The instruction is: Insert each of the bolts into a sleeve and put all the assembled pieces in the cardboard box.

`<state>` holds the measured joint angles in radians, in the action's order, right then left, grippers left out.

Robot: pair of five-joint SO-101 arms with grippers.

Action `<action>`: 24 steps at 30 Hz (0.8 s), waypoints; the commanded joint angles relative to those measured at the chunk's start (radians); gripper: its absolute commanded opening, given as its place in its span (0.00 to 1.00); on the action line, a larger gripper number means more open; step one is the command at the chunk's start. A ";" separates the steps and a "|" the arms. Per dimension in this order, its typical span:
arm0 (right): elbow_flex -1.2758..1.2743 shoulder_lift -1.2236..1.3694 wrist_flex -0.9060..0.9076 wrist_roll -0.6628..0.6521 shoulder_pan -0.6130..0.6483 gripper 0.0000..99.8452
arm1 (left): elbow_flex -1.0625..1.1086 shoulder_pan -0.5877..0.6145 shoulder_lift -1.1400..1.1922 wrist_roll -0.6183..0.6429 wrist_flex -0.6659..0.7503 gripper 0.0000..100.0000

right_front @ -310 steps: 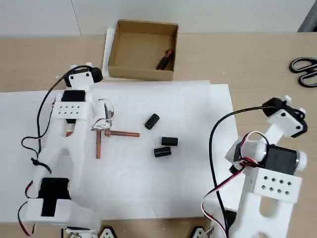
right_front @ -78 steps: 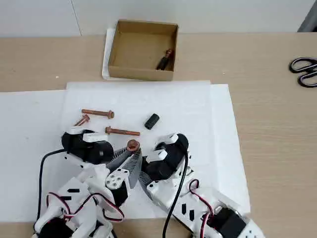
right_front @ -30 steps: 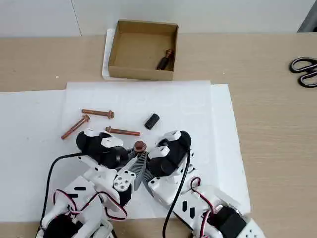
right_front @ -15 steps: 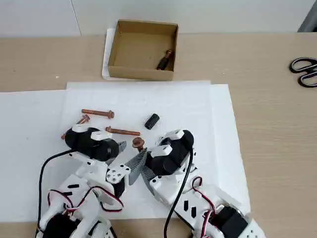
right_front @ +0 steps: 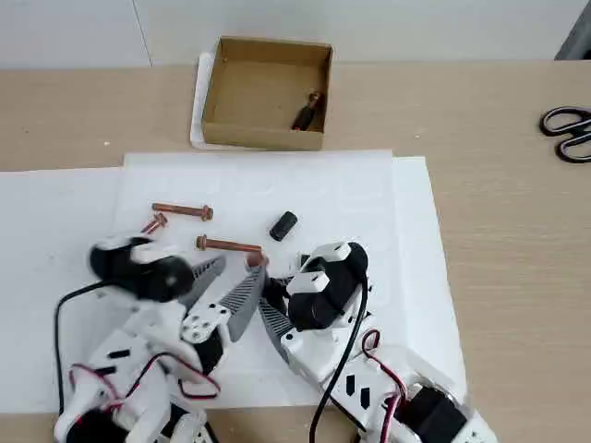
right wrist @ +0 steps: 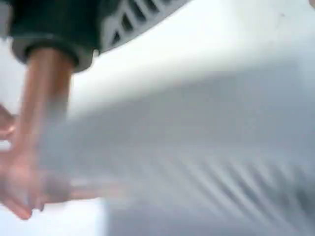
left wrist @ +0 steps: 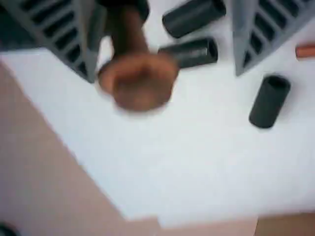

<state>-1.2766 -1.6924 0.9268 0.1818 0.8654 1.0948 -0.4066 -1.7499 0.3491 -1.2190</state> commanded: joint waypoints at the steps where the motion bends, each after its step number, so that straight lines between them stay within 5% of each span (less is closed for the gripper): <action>1: 0.040 -0.002 -0.038 0.003 -0.013 0.00 | -0.071 0.005 0.009 0.005 0.014 0.14; 14: 0.038 -0.002 -0.045 0.003 -0.033 0.00 | -0.116 0.014 0.009 0.110 0.077 0.08; 16: 0.051 -0.002 -0.045 0.002 -0.064 0.00 | -0.111 0.054 0.009 0.110 0.104 0.00; 24: 0.095 0.147 -0.045 -0.046 -0.214 0.00 | 0.019 0.282 0.012 0.106 0.219 0.01</action>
<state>-1.2735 -1.6203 0.9175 0.1465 0.6935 1.0810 -0.1749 -1.7499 0.4519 -1.0365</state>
